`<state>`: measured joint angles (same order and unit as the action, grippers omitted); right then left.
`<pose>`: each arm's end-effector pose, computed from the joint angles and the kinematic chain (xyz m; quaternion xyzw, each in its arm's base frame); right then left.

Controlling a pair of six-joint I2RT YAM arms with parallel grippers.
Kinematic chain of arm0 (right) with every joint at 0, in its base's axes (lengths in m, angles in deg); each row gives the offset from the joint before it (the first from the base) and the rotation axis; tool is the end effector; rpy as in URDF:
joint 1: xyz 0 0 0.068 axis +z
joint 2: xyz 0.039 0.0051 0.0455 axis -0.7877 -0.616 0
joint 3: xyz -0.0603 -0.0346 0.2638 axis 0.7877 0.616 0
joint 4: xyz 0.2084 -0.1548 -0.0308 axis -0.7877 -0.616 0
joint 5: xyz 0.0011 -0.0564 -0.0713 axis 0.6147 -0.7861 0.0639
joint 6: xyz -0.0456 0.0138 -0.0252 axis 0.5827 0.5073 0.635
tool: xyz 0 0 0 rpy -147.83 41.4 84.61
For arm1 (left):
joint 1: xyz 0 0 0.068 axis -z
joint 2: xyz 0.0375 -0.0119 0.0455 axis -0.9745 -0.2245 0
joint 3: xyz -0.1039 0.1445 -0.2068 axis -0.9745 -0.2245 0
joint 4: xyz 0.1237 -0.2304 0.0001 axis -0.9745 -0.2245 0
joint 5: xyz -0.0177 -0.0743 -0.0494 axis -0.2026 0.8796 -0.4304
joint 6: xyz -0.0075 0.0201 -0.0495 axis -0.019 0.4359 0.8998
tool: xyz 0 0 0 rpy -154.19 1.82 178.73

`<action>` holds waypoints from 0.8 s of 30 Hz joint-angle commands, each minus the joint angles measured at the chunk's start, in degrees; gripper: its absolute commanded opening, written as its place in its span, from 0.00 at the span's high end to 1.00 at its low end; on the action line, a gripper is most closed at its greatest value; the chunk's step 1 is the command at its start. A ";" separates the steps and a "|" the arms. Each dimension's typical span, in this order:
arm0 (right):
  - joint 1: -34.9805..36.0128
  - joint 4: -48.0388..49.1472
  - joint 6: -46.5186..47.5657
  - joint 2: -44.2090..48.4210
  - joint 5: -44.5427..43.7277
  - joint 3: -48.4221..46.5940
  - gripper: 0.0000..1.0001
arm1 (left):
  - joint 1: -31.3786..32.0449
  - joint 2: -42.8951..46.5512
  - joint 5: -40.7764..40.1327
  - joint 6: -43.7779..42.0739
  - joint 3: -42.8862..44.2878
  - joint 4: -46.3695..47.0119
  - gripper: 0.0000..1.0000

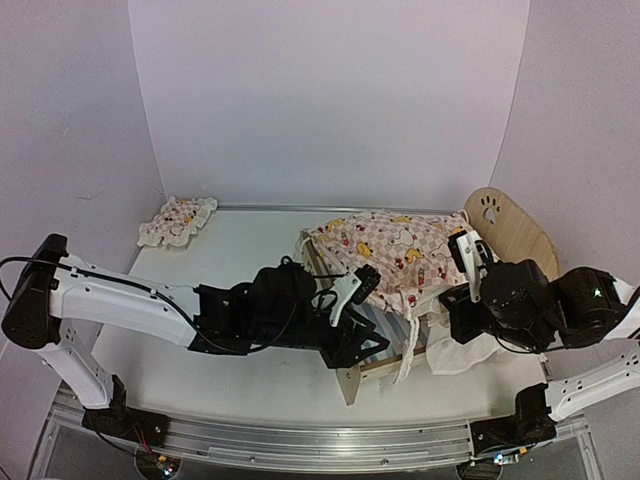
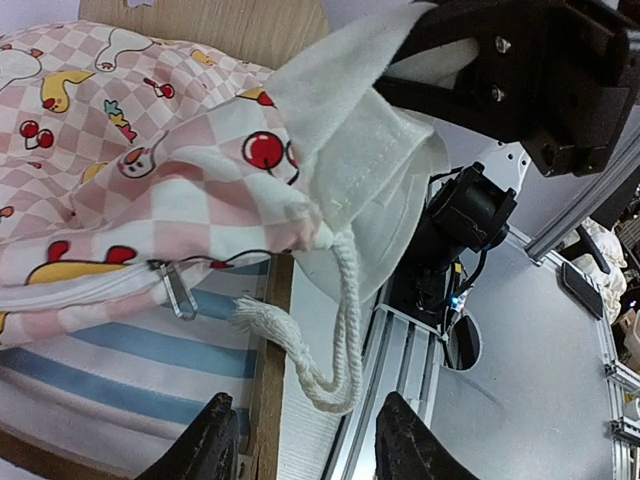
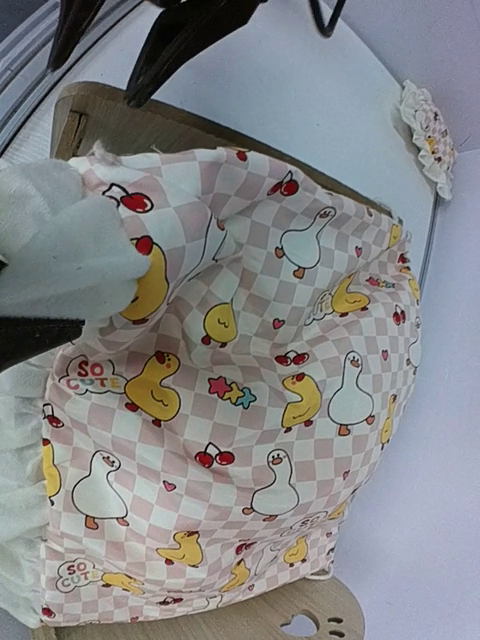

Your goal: Set up the pet bed

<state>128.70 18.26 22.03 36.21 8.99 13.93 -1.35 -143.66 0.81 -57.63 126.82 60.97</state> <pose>0.0619 0.1597 0.3147 -0.2057 0.8521 0.0951 0.4717 0.0892 -0.3631 0.2662 0.4144 0.7083 -0.4445 0.3592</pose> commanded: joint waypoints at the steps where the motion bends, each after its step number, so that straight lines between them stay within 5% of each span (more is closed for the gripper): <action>1: -0.35 5.40 2.20 -0.13 0.22 -1.03 1.00 | 1.28 -3.26 -1.87 -5.76 1.96 10.18 0.54; 14: -0.53 6.35 4.78 -1.76 0.90 -3.19 1.00 | 4.49 -13.23 1.14 -8.26 6.92 11.25 0.56; 18: -0.61 6.35 5.24 -1.35 0.74 -3.37 1.00 | 5.57 -14.68 -1.16 -9.60 7.48 10.95 0.74; 24: -0.79 6.44 6.01 -1.20 0.49 -4.35 1.00 | 6.16 -15.21 -4.46 -10.73 7.63 9.47 0.86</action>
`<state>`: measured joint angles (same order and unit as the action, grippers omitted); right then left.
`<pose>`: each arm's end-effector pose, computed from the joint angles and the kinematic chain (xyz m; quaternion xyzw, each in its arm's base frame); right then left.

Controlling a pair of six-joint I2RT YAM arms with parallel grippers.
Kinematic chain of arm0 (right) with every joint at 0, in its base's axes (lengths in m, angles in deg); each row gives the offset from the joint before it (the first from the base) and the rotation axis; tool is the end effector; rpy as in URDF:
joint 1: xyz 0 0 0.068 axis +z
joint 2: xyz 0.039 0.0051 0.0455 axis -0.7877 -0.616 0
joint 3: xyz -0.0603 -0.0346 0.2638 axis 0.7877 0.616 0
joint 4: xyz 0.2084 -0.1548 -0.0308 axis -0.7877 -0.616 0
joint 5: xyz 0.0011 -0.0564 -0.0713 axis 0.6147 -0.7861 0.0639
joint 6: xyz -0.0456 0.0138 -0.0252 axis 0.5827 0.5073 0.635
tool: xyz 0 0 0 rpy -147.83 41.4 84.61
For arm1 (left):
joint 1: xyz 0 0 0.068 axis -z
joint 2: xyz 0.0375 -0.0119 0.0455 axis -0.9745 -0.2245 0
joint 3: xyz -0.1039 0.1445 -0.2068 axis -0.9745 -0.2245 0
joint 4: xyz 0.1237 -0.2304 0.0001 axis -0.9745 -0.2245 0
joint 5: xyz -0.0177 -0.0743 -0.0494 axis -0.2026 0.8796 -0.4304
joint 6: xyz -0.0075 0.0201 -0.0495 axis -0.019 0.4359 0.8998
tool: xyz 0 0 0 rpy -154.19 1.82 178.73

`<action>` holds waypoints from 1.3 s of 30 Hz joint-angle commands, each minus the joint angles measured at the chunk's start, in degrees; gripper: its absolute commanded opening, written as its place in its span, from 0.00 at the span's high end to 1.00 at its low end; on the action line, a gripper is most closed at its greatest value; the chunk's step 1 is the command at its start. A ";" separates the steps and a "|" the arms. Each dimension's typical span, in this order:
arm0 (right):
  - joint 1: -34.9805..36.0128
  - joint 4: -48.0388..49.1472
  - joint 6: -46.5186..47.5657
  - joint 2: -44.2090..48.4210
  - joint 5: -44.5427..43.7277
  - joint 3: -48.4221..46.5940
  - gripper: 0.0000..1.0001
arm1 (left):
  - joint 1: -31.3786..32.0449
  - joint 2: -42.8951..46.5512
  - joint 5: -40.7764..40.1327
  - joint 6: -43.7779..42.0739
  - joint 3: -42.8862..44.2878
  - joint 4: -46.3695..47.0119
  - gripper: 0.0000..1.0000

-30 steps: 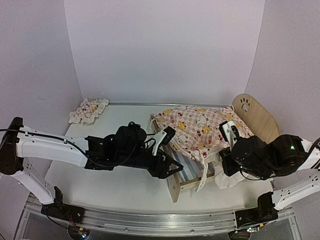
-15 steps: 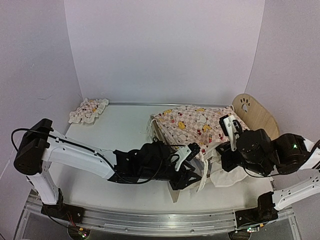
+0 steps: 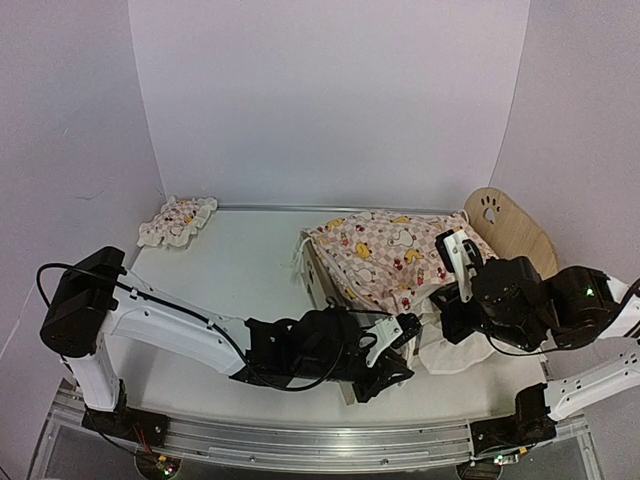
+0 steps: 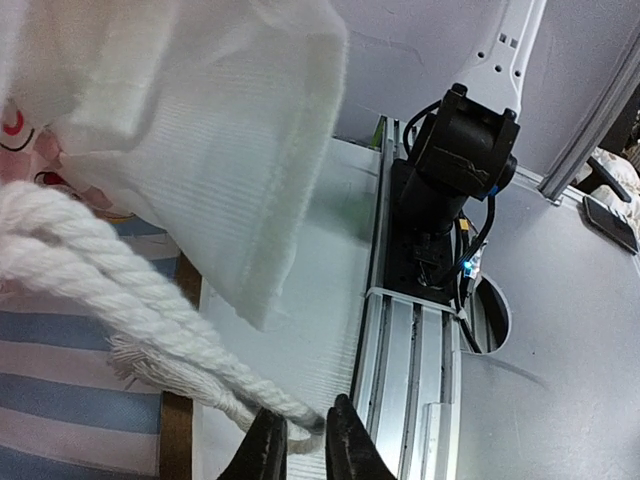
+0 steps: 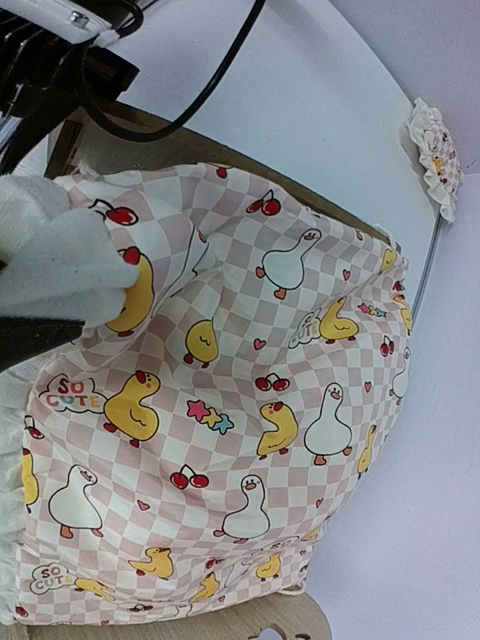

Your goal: Set up the pet bed

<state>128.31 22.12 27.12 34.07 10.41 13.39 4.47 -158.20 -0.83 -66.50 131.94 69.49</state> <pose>0.0654 0.1719 0.3163 -0.2374 0.8409 0.0954 0.4768 0.0604 -0.4197 0.2152 0.4977 0.6584 -0.4223 0.3749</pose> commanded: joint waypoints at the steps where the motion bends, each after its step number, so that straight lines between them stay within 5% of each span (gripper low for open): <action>1: -0.40 2.57 1.11 0.80 -0.94 -4.25 1.00 | 0.39 -0.83 -2.80 -1.87 2.88 0.70 0.88; 7: -0.33 2.57 2.29 -0.08 -0.91 -6.26 1.00 | 1.57 -0.68 -5.39 -3.15 4.82 -0.44 1.00; 14: -0.40 2.57 2.31 0.01 -0.35 -6.59 1.00 | 4.62 3.01 -9.48 -6.46 4.90 -1.31 1.00; 22: -0.40 2.57 2.20 1.03 0.17 -6.45 1.00 | 9.21 14.34 -4.79 -6.78 3.07 -1.14 1.00; 30: -0.35 2.66 1.57 1.13 0.61 -6.51 1.00 | 8.36 14.01 -22.47 -5.99 2.11 -2.76 1.00; 39: -0.40 2.91 1.92 -0.19 1.27 -7.16 1.00 | 3.56 14.12 -29.37 -8.99 4.54 -11.21 1.00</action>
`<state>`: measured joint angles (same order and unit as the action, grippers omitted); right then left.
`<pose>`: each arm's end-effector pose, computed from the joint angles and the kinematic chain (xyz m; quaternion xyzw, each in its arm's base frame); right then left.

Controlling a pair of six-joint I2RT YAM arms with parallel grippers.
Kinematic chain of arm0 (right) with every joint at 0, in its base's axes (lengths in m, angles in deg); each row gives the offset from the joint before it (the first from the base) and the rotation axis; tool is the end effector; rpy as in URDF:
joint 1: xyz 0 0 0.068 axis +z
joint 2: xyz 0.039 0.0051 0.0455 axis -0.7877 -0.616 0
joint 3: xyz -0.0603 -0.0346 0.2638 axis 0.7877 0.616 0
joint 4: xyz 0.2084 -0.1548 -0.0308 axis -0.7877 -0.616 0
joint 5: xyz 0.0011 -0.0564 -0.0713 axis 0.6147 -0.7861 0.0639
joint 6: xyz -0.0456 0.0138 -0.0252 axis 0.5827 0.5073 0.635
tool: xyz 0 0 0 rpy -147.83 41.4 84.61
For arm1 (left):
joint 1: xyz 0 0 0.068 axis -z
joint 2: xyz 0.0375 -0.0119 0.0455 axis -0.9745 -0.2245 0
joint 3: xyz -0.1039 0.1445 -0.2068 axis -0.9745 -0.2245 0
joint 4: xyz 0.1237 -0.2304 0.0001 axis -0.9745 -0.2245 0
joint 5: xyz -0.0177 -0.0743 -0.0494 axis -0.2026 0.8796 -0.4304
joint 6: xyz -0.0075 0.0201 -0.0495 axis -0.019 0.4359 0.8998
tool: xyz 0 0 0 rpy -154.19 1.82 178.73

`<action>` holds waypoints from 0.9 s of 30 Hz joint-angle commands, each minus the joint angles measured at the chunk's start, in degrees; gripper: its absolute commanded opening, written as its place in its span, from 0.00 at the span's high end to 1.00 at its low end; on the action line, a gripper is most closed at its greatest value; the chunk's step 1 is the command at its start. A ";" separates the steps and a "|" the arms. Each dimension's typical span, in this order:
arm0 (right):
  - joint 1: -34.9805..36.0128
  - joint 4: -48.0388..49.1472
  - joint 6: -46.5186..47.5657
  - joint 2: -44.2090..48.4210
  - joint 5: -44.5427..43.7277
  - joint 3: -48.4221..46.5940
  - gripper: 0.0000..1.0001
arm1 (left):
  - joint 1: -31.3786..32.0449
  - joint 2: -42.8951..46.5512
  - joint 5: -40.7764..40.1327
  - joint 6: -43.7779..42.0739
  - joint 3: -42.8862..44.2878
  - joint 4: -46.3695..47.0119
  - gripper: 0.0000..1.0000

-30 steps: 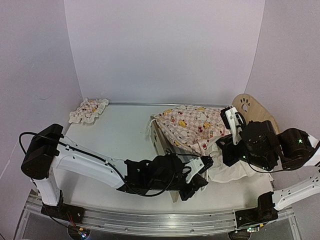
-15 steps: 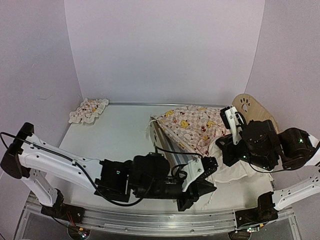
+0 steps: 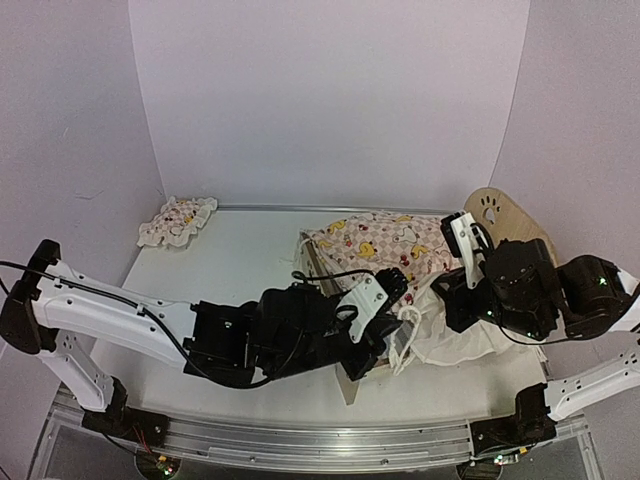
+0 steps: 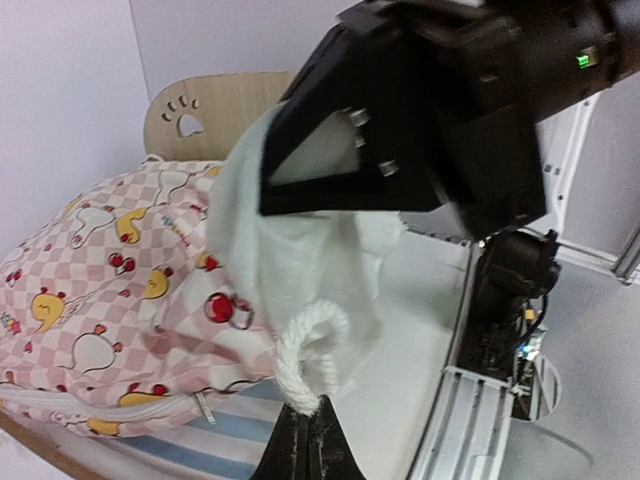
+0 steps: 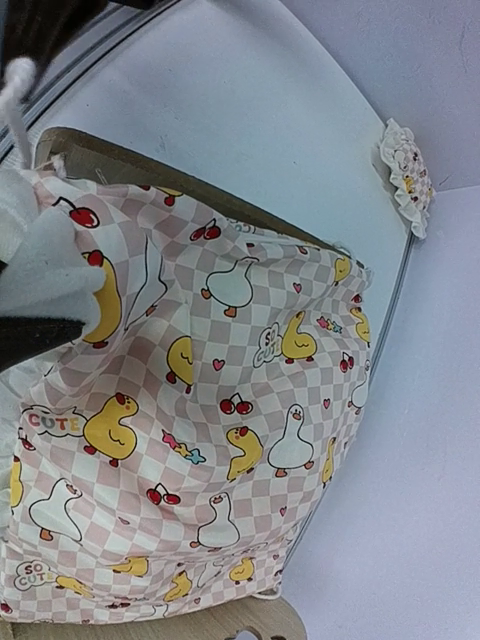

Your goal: Set up the pet bed

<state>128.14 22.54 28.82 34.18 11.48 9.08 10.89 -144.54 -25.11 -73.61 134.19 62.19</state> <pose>0.0654 0.1721 0.3409 -0.2344 0.8294 0.1255 0.4913 0.0265 -0.3860 0.3084 0.4377 0.6412 -0.3393 0.5312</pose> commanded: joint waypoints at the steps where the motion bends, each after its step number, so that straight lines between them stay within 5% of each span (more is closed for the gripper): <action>1: -0.19 2.55 0.38 -0.60 0.30 -3.02 1.00 | -3.46 0.27 -5.43 -2.40 2.66 -4.82 1.00; 12: -0.22 3.01 0.51 -2.16 1.13 -2.96 1.00 | -6.37 -0.15 -6.81 -5.29 2.89 -11.81 1.00; 19: -0.20 3.04 0.69 -2.87 1.51 -3.33 1.00 | -6.41 2.49 3.39 -5.06 2.45 -16.92 1.00; 27: -0.22 3.12 0.61 -5.08 2.71 -3.95 1.00 | -6.92 0.04 0.85 -4.96 2.57 -18.33 1.00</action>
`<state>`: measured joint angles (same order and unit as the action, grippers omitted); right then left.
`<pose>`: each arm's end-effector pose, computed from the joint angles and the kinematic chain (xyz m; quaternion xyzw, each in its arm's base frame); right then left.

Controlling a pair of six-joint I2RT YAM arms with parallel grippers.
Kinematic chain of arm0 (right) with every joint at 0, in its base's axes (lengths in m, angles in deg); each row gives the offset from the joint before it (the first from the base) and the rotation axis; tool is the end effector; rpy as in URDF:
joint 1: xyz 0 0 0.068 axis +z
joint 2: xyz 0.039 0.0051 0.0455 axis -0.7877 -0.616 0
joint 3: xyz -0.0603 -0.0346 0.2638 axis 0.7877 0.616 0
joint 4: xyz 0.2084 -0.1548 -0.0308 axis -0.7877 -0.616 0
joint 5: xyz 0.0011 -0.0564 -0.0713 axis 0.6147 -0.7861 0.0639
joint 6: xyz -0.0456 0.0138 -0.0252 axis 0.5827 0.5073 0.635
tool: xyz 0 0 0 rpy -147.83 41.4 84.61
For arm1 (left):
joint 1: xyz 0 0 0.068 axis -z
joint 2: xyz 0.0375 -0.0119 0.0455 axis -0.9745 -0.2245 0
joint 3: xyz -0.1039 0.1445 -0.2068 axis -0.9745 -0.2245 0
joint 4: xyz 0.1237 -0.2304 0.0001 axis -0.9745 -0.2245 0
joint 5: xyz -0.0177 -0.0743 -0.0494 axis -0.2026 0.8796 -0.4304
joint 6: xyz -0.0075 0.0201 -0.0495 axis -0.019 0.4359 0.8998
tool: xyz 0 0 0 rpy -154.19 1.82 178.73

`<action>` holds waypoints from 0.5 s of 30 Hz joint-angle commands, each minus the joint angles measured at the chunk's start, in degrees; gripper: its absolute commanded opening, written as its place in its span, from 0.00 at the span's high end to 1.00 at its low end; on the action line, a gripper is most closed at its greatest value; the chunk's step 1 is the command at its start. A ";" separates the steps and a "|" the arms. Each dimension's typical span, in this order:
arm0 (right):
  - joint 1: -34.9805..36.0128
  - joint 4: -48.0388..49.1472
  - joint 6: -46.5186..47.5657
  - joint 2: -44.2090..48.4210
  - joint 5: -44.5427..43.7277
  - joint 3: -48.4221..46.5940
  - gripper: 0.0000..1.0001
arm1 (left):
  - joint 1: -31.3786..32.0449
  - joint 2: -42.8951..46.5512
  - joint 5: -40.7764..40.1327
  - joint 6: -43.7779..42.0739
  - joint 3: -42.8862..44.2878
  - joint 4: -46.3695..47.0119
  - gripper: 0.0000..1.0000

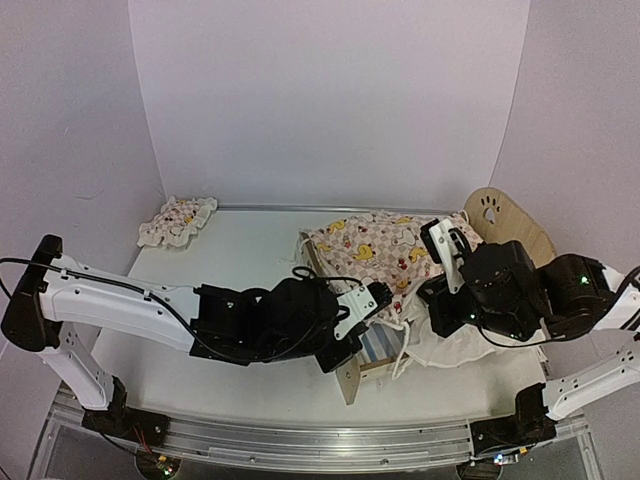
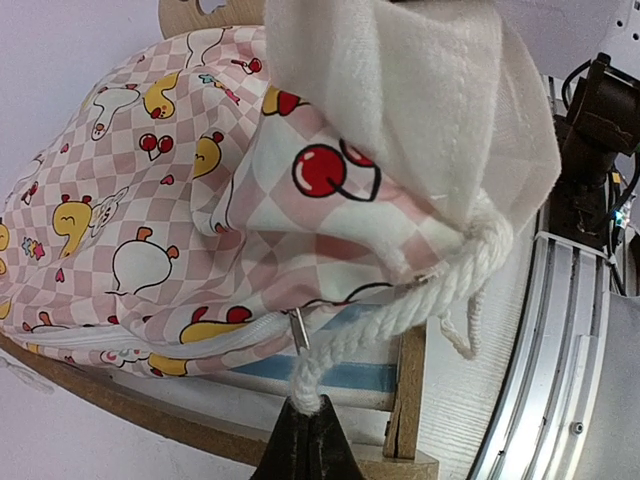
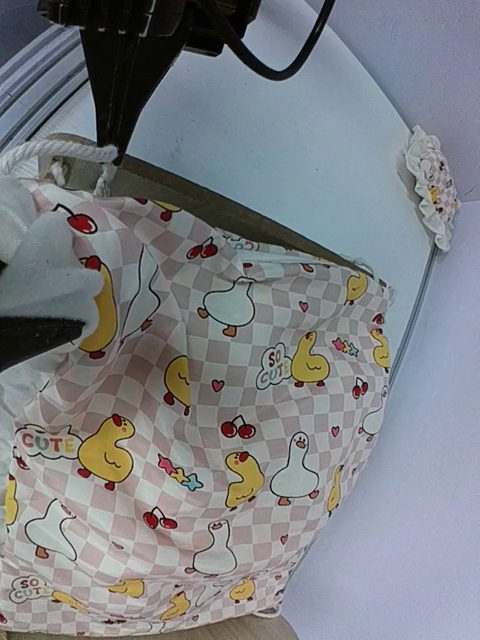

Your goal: Set up the pet bed

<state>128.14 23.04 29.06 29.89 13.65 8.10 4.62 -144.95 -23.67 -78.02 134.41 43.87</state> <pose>0.0687 0.1897 0.3336 -0.2560 0.8364 0.1184 0.4699 0.0661 -0.3701 0.2753 0.5099 0.6961 -0.2004 0.4639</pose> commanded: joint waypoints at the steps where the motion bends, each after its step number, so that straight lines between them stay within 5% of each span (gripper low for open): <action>1: -0.22 2.62 0.36 -1.08 0.85 -3.05 1.00 | -0.79 0.10 -0.84 -0.59 2.35 -0.04 1.00; 11: -0.22 5.32 -0.15 -3.55 1.71 -4.13 1.00 | -1.29 -3.48 -0.95 -0.48 2.35 -0.93 1.00; 15: -0.17 6.48 0.27 -5.40 3.51 -4.37 1.00 | -1.23 -1.20 -1.68 1.03 0.68 -1.35 0.67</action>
<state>128.11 24.92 29.02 25.81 15.50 6.30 3.64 -148.89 -23.93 -77.93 134.43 42.19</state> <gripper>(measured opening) 0.011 0.207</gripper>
